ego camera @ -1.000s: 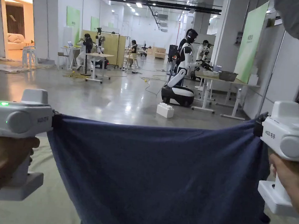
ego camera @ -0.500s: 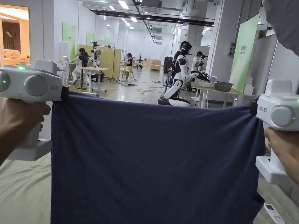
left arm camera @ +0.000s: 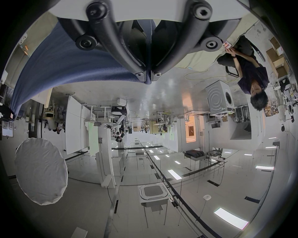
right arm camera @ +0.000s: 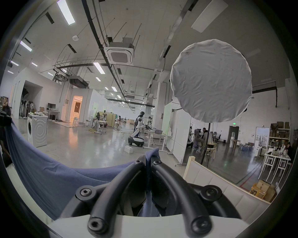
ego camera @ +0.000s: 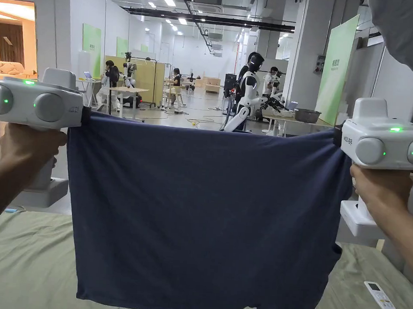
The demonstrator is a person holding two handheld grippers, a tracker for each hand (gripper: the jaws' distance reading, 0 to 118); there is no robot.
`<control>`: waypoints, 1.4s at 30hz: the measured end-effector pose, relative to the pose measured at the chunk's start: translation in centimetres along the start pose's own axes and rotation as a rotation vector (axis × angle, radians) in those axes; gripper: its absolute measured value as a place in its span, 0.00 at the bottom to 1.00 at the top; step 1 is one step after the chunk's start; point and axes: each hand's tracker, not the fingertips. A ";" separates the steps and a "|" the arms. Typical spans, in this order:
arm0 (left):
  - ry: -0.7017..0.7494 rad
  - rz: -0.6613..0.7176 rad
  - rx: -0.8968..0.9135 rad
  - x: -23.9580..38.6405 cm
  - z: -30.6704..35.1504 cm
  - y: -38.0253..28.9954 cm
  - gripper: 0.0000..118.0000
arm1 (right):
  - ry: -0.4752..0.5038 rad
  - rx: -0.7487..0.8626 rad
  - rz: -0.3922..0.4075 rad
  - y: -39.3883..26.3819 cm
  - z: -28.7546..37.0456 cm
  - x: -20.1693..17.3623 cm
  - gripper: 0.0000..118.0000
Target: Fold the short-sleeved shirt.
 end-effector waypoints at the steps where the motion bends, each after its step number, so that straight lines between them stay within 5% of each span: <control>1: 0.000 0.001 -0.003 -0.1 -0.1 -0.3 0.04 | 0.003 0.002 0.003 -0.5 0.3 0.0 0.04; 24: -0.103 0.074 -0.111 -2.9 17.2 -22.0 0.04 | 0.075 -0.099 0.078 -15.9 22.5 1.8 0.04; 42: -0.103 -0.030 -0.394 -4.1 33.1 -42.3 0.04 | 0.136 -0.520 0.025 -33.1 41.0 2.0 0.04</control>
